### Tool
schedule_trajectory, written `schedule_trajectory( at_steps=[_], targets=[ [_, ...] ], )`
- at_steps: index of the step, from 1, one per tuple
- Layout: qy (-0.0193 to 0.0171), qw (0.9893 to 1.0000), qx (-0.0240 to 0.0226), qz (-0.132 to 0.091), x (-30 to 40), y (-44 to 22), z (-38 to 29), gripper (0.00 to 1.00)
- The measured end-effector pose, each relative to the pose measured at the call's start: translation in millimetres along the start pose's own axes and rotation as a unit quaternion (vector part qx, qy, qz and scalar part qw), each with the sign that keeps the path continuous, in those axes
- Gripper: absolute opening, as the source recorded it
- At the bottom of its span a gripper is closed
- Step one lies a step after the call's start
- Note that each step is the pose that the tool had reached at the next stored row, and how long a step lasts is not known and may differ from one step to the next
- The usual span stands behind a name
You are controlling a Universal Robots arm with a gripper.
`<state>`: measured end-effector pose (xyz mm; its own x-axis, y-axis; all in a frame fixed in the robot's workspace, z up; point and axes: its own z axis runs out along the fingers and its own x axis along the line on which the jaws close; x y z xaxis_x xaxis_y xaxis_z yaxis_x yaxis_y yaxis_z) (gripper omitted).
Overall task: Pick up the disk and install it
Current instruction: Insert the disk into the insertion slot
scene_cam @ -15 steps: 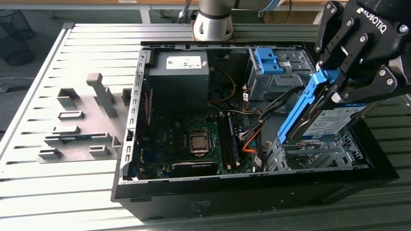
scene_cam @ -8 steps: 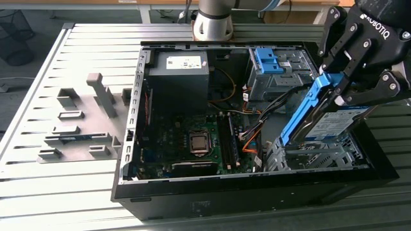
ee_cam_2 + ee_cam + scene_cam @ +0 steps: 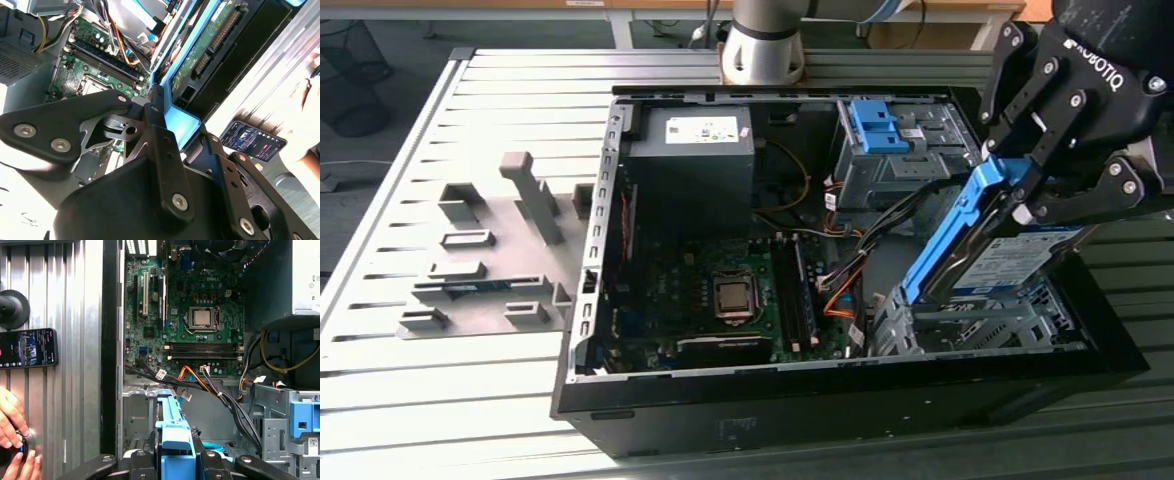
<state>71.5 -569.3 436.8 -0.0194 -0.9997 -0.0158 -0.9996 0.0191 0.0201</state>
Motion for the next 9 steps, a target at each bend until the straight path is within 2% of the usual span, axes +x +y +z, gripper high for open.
schedule_trajectory(
  at_steps=[9],
  targets=[
    [-0.0002,1.0,0.0,0.0,0.4,-0.1,7.4,0.36]
  ],
)
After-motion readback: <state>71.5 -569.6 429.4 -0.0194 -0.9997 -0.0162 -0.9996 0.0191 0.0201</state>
